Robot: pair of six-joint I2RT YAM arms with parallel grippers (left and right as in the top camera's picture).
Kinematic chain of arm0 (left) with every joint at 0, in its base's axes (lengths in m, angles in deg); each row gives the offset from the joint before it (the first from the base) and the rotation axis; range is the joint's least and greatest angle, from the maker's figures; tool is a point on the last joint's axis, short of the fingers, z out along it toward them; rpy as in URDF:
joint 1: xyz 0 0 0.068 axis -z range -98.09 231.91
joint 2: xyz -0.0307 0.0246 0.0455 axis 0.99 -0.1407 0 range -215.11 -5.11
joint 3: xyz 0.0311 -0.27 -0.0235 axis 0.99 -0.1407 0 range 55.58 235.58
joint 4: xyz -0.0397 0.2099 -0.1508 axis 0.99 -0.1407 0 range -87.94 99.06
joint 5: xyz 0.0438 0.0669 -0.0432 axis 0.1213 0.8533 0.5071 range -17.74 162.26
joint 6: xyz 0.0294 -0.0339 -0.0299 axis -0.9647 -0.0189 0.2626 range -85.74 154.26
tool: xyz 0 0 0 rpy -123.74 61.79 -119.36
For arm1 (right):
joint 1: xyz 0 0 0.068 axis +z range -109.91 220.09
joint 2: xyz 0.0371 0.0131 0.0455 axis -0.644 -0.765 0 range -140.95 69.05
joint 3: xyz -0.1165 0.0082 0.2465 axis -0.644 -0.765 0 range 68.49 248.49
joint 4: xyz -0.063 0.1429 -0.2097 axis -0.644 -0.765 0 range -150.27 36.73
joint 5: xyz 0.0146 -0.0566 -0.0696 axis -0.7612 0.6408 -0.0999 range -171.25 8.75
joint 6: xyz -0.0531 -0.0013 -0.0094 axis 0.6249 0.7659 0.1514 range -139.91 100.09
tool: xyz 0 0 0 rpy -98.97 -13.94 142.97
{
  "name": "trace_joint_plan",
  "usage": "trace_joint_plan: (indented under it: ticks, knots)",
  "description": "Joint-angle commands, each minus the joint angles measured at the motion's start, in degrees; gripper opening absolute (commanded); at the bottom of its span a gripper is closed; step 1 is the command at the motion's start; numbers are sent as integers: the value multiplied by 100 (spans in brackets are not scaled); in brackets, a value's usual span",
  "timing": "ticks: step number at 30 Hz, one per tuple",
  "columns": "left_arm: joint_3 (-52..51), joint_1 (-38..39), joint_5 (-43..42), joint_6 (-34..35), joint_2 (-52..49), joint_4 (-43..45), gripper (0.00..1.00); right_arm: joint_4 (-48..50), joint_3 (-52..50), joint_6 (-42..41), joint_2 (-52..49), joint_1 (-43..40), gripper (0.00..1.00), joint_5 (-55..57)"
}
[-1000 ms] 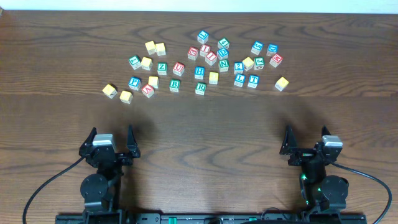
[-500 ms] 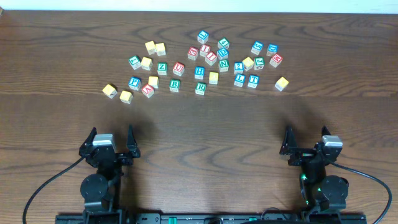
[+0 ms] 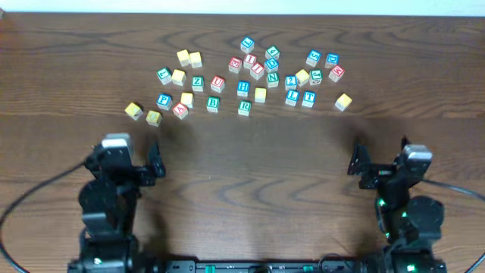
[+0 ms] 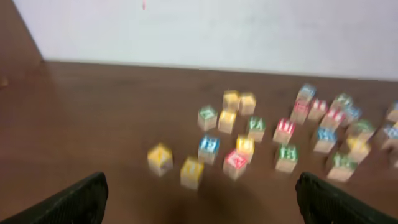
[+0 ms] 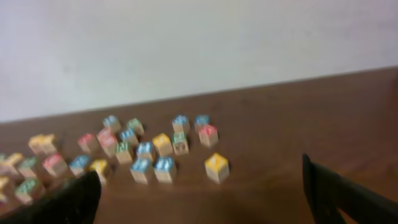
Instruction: Spell out ROBOT
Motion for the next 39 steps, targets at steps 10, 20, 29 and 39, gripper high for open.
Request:
trace_joint_plan:
  ticks: [10, 20, 29, 39]
  knots:
    - [5471, 70, -531, 24, -4605, -3580, 95, -3241, 5163, 68, -4627, 55, 99, -962]
    - [7785, 2448, -1001, 308, -7984, -4500, 95, -5139, 7014, 872, -6347, 55, 99, -942]
    - [7785, 3086, 50, 1770, -9359, -4048, 86, -5584, 7014, 876, -6347, 59, 98, -848]
    - [7604, 3104, 544, 1639, -9919, -3235, 54, -5643, 7012, 874, -6347, 59, 92, -850]
